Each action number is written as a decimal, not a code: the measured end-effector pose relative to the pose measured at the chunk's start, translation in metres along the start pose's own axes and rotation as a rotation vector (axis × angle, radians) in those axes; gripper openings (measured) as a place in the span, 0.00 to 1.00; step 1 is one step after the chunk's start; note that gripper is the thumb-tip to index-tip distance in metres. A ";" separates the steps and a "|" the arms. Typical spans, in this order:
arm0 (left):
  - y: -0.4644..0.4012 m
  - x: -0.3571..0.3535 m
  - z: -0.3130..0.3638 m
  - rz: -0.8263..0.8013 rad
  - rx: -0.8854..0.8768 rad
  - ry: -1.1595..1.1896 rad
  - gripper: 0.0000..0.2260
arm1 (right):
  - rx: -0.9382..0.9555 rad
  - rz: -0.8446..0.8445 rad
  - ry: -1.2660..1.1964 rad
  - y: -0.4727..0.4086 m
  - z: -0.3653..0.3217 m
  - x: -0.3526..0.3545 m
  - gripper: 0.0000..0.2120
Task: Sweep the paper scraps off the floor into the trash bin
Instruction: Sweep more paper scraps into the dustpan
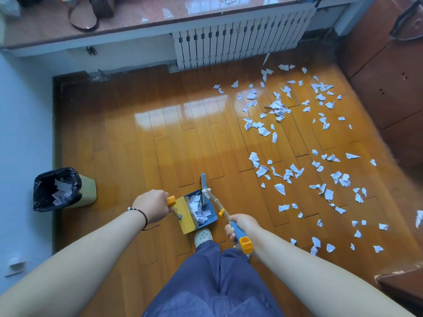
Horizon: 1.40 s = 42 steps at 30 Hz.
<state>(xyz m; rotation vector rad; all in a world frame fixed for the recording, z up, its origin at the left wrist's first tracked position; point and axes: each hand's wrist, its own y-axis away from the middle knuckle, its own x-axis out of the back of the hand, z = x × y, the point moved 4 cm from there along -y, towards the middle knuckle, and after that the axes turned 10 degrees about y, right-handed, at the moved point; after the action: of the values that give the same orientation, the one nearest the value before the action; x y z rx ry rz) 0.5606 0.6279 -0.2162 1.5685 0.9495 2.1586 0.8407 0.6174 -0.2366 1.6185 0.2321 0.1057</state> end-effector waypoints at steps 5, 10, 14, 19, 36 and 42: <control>0.004 -0.001 -0.009 0.014 0.017 0.056 0.10 | 0.031 0.095 0.090 0.001 -0.013 0.013 0.07; 0.007 0.001 -0.007 0.026 0.020 0.066 0.09 | 0.067 0.230 0.163 -0.017 -0.025 0.024 0.07; 0.006 0.002 0.000 0.012 0.027 0.065 0.10 | 0.029 0.251 0.227 -0.029 -0.033 0.013 0.09; 0.001 0.010 0.009 0.029 0.041 0.110 0.10 | 0.072 0.185 0.309 -0.020 -0.047 -0.002 0.11; -0.041 0.030 0.095 0.086 0.056 0.275 0.10 | 0.218 0.275 0.176 0.017 -0.083 0.111 0.06; -0.072 0.045 0.158 0.100 0.066 0.282 0.09 | 0.213 0.350 0.106 0.010 -0.140 0.196 0.06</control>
<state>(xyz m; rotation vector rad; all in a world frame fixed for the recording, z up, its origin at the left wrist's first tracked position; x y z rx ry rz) 0.6812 0.7599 -0.2034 1.3912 1.0551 2.4903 1.0035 0.7955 -0.2324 1.8560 0.0386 0.4486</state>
